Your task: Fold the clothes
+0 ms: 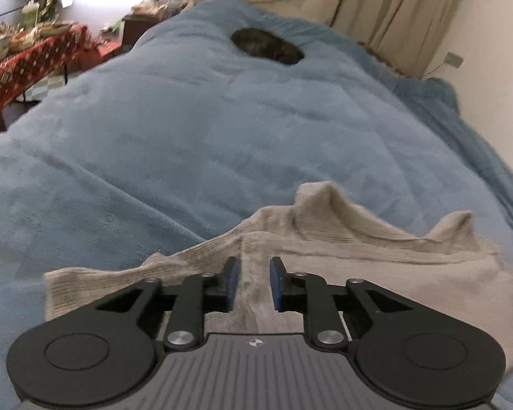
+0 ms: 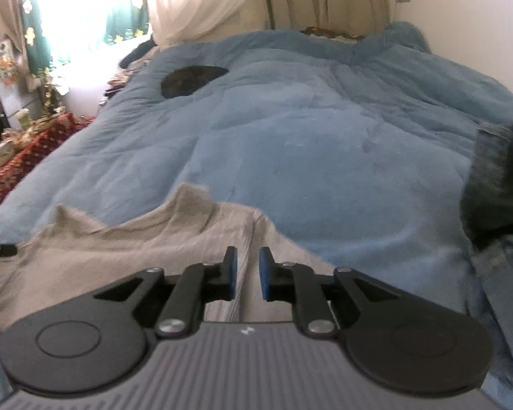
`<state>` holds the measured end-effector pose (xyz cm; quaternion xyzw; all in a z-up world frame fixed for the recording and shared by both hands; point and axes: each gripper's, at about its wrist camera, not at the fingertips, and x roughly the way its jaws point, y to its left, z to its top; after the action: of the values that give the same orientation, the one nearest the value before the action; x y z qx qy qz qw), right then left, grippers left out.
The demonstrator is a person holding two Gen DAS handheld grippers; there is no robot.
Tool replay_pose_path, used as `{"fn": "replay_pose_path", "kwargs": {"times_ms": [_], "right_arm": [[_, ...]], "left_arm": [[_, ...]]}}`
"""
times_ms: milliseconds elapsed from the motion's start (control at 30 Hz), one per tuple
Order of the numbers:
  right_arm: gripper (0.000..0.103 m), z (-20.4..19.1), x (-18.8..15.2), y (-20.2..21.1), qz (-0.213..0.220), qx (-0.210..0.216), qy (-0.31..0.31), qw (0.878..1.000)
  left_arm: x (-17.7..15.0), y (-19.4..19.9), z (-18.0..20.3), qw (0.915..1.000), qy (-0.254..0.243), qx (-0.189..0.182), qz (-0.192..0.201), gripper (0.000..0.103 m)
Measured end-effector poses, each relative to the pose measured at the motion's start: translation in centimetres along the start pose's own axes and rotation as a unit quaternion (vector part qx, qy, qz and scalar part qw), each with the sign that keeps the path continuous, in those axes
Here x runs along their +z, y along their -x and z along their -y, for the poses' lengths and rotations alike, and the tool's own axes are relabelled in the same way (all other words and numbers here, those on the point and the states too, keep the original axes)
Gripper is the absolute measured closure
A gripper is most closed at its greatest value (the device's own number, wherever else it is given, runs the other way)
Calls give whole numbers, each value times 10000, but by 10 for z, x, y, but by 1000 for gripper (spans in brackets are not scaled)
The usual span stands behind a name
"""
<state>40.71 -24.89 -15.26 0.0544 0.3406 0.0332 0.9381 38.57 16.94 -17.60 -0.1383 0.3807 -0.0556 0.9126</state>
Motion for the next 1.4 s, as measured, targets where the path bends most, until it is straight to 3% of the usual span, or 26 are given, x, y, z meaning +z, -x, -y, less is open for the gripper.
{"fn": "replay_pose_path", "kwargs": {"times_ms": [133, 233, 333, 400, 667, 800, 1067, 1100, 1133, 1200, 1400], "right_arm": [[88, -8, -31, 34, -154, 211, 92, 9996], [89, -10, -57, 45, -400, 185, 136, 9989], [97, -1, -80, 54, -564, 195, -117, 9982], [96, 6, -92, 63, -581, 293, -336, 9973], [90, 8, -90, 95, -125, 124, -310, 9994], [80, 9, -83, 89, -64, 49, -322, 9995], [83, 12, -83, 77, -166, -96, -349, 9992], [97, 13, -83, 75, -179, -115, -352, 9992], [102, 13, -83, 74, -191, -133, -356, 9991], [103, 14, -83, 71, -217, -169, -363, 9990], [103, 25, -84, 91, -220, -129, -453, 9986]], "left_arm": [[-20, 33, 7, 9988, -166, -460, 43, 84], [-42, 40, 11, 9969, -321, -699, -167, 84], [-63, 36, 4, 9978, -283, -333, -495, 95], [-74, 38, -7, 9975, -98, -338, -606, 96], [-85, 72, -16, 9989, -1, -355, -312, 96], [-90, 81, -13, 9994, -208, -209, -158, 77], [-89, 66, 5, 9950, -994, 87, -9, 73], [-89, 61, 6, 9935, -1120, 189, -31, 77], [-89, 56, 7, 9918, -1230, 323, -80, 96], [-87, 51, 2, 9911, -1229, 454, -224, 99], [-78, 78, -21, 9948, -991, 183, -119, 100]]}}
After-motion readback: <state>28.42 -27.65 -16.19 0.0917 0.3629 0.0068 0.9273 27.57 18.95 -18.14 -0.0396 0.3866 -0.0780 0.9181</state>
